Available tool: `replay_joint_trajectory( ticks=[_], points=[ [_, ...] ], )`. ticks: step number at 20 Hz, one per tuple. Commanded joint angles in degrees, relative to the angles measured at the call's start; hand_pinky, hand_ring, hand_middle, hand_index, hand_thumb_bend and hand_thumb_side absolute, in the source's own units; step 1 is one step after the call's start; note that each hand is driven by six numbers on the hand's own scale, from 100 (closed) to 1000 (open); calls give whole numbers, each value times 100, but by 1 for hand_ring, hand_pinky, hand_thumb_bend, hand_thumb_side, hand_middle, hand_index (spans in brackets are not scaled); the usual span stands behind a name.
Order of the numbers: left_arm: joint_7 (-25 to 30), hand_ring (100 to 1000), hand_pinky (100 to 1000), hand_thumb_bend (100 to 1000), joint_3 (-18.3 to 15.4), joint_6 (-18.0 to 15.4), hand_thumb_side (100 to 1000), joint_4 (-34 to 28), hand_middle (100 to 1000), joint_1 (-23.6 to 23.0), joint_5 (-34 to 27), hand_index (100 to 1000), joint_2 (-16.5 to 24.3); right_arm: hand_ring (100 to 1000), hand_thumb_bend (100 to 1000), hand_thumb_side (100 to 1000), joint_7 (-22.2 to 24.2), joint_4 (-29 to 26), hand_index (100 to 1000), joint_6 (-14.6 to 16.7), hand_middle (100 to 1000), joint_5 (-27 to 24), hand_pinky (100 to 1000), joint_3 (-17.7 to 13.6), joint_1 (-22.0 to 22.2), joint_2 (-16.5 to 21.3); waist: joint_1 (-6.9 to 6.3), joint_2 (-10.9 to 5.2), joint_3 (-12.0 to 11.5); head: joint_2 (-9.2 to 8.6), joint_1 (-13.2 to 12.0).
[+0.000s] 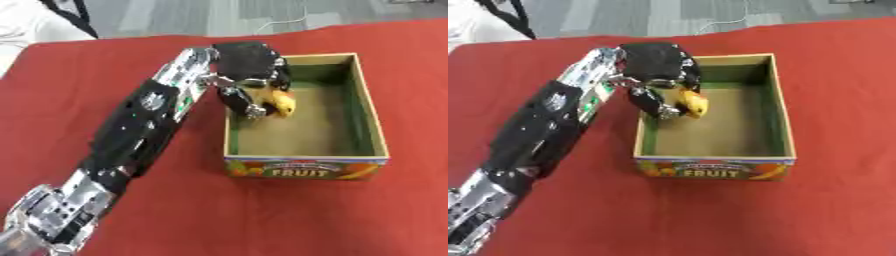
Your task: Pick up objects on the table and place them in the box.
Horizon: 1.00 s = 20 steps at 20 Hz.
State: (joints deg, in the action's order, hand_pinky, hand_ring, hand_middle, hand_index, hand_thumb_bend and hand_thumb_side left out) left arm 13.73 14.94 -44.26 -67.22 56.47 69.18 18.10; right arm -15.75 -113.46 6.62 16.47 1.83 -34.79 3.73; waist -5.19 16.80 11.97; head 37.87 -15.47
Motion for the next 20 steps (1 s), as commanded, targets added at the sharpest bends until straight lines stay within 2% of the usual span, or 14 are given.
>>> replay_joint_trajectory(
  ticks=[1, 20],
  points=[
    [-14, 542, 375, 100, -40, -35, 312, -46, 449, 93, 29, 618, 54, 861, 100, 1000, 14, -114, 820, 12, 624, -40, 859, 9, -90, 0, 32, -101, 1, -60, -15],
    [-38, 542, 375, 100, -42, -42, 312, -33, 449, 94, 54, 618, 51, 861, 100, 1000, 14, -114, 820, 12, 624, -40, 859, 9, -90, 0, 32, -101, 1, -60, -15]
  ],
)
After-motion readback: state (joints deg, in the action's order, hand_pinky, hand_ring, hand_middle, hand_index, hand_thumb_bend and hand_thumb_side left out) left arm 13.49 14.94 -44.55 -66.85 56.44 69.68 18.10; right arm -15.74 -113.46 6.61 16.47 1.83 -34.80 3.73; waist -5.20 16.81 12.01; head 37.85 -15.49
